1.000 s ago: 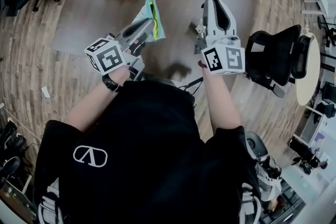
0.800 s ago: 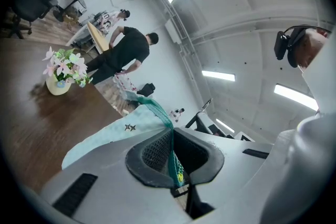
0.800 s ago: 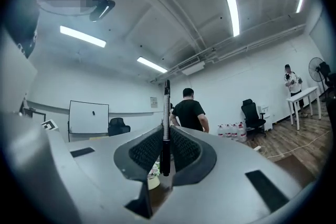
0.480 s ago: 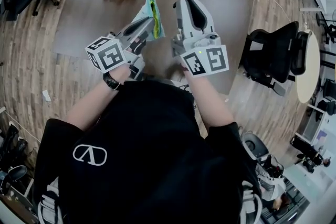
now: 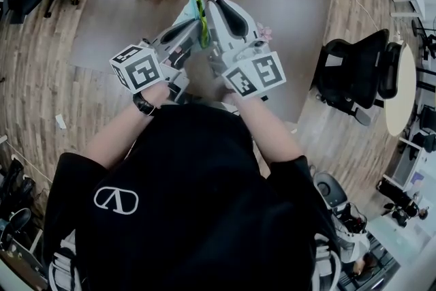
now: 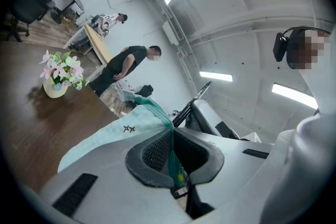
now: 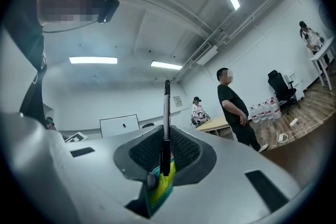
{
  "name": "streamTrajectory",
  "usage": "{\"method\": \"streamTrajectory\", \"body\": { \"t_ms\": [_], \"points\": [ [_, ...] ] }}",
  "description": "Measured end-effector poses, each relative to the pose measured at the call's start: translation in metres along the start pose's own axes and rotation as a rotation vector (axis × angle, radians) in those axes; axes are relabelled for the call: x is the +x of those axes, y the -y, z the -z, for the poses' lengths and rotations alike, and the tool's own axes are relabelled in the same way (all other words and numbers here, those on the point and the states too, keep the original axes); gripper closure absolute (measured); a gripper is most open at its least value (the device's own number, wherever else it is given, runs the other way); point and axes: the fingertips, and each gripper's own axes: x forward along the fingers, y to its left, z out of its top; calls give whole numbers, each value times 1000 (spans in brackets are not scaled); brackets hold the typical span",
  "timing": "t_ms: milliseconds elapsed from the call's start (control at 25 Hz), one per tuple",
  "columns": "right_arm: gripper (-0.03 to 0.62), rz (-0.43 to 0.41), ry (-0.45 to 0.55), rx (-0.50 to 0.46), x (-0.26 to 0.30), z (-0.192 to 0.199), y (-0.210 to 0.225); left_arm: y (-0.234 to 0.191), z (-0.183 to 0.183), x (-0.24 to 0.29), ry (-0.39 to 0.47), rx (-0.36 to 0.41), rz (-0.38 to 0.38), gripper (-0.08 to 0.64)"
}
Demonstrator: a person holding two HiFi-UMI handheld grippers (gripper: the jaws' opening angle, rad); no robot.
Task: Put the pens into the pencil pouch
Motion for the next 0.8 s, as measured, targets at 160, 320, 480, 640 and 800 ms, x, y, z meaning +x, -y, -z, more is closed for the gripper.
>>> {"method": "streamTrajectory", "body": {
  "t_ms": [160,320,480,640,800],
  "points": [
    [548,-5,-23,35,-3,10,3,6,-4,2,12,5,23,545],
    [548,-29,-58,40,-5,21,1,11,-10,3,24,8,40,545],
    [546,-66,-114,54,-8,32,0,11,-14,2,37,3,47,545],
    [491,-150,-149,23,-10,31,-8,8,-16,2,43,3,45,545],
    [465,-182,-161,9,-11,29,-13,7,-17,1,45,3,44,545]
  ]
}}
